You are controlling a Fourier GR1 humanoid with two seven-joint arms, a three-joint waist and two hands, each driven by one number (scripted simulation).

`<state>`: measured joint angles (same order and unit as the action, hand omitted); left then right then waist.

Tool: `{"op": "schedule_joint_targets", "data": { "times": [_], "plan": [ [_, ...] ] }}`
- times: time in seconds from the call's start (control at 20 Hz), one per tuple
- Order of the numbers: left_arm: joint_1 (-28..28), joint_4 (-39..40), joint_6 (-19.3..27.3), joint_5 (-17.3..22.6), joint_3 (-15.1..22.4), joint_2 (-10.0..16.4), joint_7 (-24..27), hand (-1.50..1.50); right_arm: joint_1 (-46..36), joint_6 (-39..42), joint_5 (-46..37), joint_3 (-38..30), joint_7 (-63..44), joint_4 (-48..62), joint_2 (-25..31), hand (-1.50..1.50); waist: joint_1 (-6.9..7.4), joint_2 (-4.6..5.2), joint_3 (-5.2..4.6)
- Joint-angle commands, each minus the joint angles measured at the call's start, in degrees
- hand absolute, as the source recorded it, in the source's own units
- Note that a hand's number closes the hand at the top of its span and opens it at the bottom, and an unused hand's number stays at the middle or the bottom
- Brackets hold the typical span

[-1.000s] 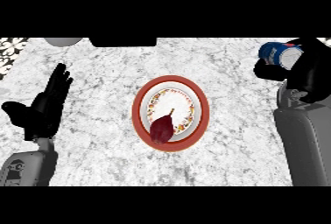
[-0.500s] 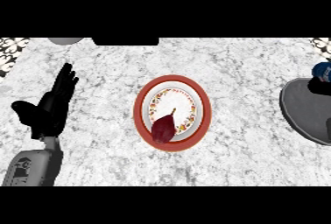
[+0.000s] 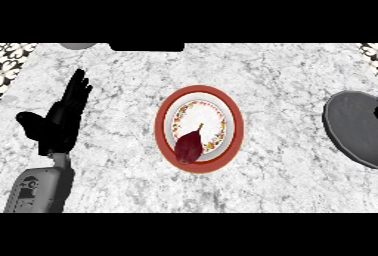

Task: Pick the can from the plate and place it in the pan

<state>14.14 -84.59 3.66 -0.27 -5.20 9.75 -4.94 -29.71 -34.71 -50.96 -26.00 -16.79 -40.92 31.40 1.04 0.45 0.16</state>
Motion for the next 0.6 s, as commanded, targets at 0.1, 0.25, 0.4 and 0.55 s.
{"op": "schedule_joint_targets", "data": {
  "times": [0.1, 0.25, 0.4, 0.55],
  "plan": [
    [0.79, 0.77, -0.61, 0.79, -0.84, 0.46, -0.15, 0.0, -2.91, 9.38, 12.82, -7.62, 9.07, 10.69, 2.21, -1.5, 0.43, 0.26, 0.15],
    [1.76, 1.99, -0.43, 0.31, -0.5, 0.07, 0.81, 0.0, -3.03, 12.38, 17.67, -10.23, 15.56, 14.09, -0.29, -1.5, 0.46, 0.5, 0.2],
    [1.39, 1.48, -1.66, 1.01, -0.58, 0.52, 0.33, 0.0, -4.83, 13.11, 18.25, -10.68, 20.61, 19.73, 1.55, -1.5, 0.48, 0.19, 0.05],
    [2.12, 1.82, -0.64, 0.31, -0.91, 0.54, -0.06, 0.0, -4.32, 10.49, 19.87, -12.71, 26.86, 21.82, 4.37, -1.5, 0.39, 0.17, 0.06]
  ]
}}
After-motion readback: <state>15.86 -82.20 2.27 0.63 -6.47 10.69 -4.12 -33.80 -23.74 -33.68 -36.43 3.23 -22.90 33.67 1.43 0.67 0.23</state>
